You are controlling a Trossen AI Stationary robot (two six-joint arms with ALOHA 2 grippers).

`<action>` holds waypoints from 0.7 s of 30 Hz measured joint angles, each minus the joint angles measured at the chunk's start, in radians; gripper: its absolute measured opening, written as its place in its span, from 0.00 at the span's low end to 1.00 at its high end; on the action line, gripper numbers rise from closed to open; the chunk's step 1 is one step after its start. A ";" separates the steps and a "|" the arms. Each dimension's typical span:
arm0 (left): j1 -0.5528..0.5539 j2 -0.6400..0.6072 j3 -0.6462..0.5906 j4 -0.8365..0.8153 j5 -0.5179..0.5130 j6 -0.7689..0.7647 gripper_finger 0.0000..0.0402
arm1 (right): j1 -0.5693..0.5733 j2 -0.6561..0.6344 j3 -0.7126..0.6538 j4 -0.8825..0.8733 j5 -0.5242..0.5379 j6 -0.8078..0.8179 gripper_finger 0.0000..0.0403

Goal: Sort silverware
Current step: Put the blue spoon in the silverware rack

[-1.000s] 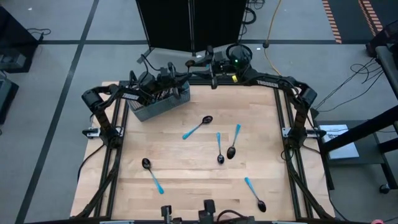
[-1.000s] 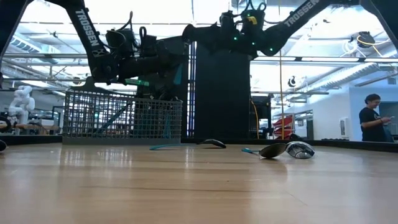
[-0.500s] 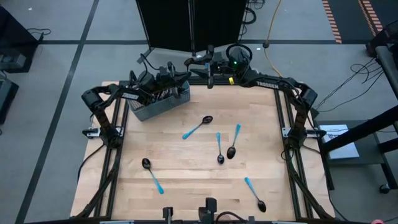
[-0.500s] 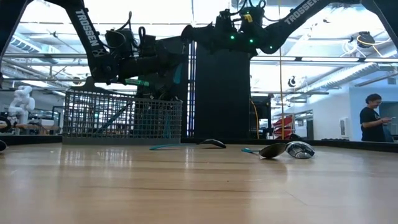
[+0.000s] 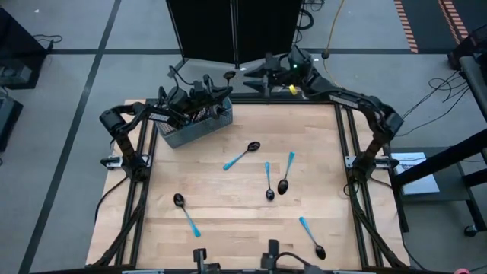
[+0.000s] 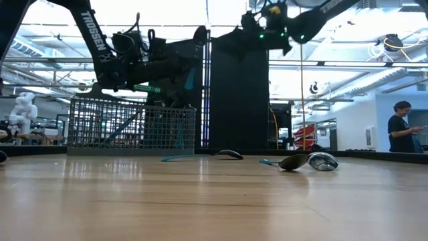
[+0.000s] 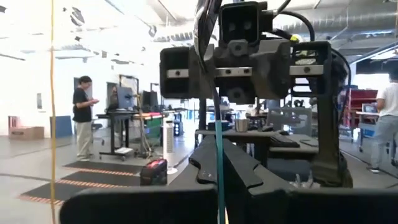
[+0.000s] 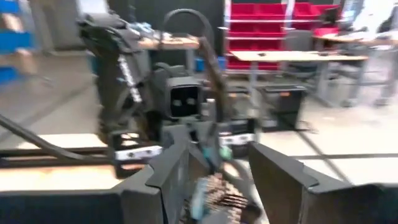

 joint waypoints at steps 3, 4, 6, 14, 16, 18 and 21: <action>0.000 0.000 0.000 0.007 -0.002 0.000 0.00 | -0.002 -0.039 0.001 -0.081 0.098 -0.094 0.41; -0.002 0.000 0.000 0.006 0.000 -0.001 0.00 | -0.002 -0.041 0.001 -0.094 0.130 -0.123 0.41; -0.007 0.000 0.000 0.006 0.021 -0.003 0.00 | 0.009 -0.039 0.000 -0.093 0.172 -0.161 0.41; -0.023 0.000 0.000 -0.001 0.035 -0.004 0.00 | 0.086 -0.027 0.000 -0.019 0.160 -0.232 0.41; -0.023 0.000 0.000 0.000 0.036 -0.004 0.00 | 0.101 -0.027 0.000 0.013 0.161 -0.235 0.41; -0.024 0.000 0.000 -0.003 0.039 -0.004 0.00 | 0.114 -0.027 0.000 0.042 0.163 -0.234 0.41; -0.025 0.000 0.000 -0.002 0.041 -0.004 0.00 | 0.131 -0.027 0.000 0.090 0.185 -0.231 0.41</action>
